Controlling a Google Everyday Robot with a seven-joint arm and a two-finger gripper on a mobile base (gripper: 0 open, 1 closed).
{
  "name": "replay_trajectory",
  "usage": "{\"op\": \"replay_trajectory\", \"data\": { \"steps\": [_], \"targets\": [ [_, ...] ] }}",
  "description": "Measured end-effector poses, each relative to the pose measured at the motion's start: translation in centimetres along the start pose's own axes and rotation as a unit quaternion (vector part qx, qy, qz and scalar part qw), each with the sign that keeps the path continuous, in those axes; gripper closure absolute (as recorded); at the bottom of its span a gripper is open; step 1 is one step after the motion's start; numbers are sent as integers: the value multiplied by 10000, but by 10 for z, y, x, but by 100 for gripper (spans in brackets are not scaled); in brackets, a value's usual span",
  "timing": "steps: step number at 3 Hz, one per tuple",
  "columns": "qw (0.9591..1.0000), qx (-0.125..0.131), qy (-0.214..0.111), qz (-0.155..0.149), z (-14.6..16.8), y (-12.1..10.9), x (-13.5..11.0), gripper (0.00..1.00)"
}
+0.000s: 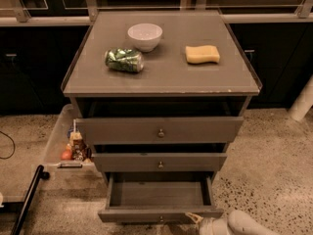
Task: Close bottom drawer
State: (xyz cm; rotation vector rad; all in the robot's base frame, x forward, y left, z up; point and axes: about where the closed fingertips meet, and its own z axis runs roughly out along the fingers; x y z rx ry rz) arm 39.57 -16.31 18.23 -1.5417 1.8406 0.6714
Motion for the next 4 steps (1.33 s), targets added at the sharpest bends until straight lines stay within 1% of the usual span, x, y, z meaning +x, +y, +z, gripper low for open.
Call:
{"op": "replay_trajectory", "data": {
  "steps": [1,2,3,4],
  "targets": [
    [9993,137,-165,-308,1,-30,-15,43],
    [9986,103,-147,-501,12,-82,-19,66],
    [9986,96,-117,-515,16,-93,-19,89],
    [9986,151,-101,-498,15,-98,-16,100]
  ]
}}
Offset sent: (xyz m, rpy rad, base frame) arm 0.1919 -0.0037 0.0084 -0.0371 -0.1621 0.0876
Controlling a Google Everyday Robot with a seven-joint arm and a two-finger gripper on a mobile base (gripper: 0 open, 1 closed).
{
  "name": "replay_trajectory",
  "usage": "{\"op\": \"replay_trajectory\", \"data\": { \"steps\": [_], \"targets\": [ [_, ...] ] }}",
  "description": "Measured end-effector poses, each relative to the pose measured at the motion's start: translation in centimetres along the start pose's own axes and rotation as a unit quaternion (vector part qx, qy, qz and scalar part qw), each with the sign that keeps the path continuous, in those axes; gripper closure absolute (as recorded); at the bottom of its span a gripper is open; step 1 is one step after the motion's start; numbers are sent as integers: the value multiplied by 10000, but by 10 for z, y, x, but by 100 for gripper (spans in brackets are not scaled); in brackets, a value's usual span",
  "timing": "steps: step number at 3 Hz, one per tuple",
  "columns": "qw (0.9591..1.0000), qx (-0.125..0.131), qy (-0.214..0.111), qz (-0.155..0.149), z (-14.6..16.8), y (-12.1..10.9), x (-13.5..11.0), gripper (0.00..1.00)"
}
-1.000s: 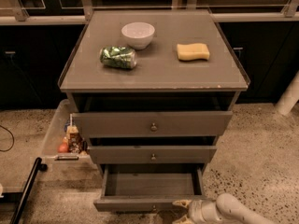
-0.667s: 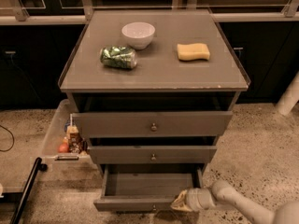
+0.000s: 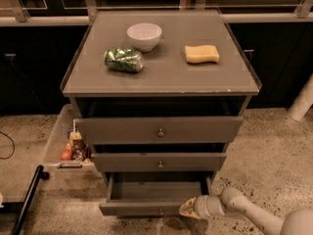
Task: Close bottom drawer
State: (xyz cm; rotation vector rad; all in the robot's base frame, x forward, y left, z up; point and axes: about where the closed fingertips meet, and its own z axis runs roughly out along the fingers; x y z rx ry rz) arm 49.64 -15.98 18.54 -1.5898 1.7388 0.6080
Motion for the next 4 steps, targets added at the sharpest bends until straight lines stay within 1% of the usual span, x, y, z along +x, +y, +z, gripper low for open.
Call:
{"op": "replay_trajectory", "data": {
  "steps": [1,4],
  "targets": [
    [10000,0,0,0,0,0,0,81],
    [10000,2,-2,-3,1,0,0,11]
  ]
}}
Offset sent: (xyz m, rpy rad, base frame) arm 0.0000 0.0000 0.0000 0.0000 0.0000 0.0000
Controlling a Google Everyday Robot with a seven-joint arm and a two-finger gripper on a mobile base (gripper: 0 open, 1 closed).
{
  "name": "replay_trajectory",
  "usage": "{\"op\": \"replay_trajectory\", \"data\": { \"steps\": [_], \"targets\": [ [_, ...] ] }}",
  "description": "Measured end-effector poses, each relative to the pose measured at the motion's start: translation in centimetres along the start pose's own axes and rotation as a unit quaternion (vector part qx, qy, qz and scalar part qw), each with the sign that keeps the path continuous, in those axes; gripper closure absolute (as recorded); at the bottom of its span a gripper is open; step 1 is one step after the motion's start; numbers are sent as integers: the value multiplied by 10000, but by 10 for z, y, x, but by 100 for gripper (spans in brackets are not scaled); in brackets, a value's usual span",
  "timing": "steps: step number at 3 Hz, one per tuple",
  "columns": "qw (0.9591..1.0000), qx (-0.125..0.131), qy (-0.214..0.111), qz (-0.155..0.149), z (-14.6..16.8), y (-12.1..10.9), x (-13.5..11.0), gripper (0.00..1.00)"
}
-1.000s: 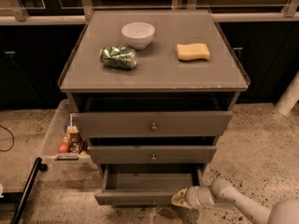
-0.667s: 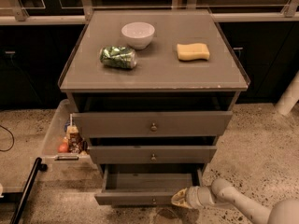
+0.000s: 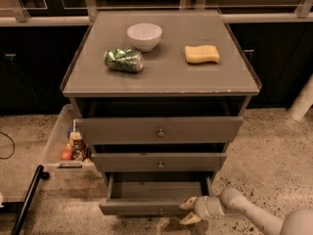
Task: Close bottom drawer
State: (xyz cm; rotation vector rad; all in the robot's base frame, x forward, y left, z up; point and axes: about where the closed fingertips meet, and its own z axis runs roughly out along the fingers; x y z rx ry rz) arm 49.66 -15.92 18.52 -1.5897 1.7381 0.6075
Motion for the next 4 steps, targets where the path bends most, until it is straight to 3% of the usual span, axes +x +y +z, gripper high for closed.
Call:
{"op": "replay_trajectory", "data": {
  "steps": [1,2,3,4],
  "targets": [
    [10000,47,-12,-29,-1,0,-1,0],
    [10000,50,-11,-32,-1,2,-1,19],
    [9978,476,143,-437,-7,-46,-14,42],
    [9931,782,447,-745,-2,-94,-10,65]
  ]
}}
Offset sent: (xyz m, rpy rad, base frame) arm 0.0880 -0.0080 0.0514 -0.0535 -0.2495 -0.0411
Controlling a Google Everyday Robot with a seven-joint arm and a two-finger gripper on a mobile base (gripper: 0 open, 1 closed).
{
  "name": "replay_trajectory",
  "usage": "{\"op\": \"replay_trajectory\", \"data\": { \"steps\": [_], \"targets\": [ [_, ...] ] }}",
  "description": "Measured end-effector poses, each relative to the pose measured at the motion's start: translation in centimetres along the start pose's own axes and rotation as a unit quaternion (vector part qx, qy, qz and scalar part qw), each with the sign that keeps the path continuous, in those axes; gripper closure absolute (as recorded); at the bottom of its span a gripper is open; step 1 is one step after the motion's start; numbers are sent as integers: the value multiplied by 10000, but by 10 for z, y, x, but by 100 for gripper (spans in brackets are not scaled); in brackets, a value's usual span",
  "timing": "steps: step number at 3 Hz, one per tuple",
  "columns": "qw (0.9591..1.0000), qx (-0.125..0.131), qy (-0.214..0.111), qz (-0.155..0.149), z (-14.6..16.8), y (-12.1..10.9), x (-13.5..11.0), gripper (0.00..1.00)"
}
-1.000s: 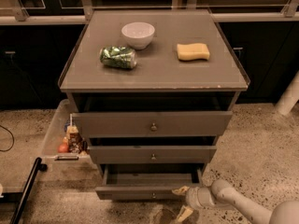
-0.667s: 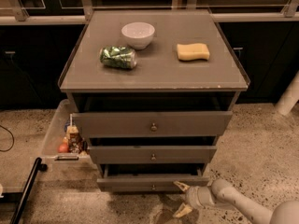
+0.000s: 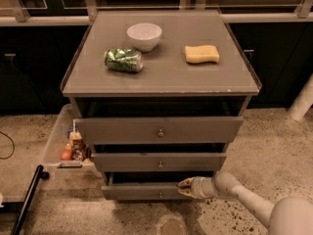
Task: Close bottom drawer
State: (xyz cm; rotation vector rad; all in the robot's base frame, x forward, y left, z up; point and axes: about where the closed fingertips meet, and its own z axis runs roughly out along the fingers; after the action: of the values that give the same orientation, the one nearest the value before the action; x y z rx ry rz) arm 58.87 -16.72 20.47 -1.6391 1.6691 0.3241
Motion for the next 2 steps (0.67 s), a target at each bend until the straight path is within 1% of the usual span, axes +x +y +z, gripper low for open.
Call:
{"op": "replay_trajectory", "data": {
  "steps": [1,2],
  "targets": [
    [9999,83,106,5,2,-11,8,89],
    [9997,214,96,-2,-5,-15,9,100]
  ]
}}
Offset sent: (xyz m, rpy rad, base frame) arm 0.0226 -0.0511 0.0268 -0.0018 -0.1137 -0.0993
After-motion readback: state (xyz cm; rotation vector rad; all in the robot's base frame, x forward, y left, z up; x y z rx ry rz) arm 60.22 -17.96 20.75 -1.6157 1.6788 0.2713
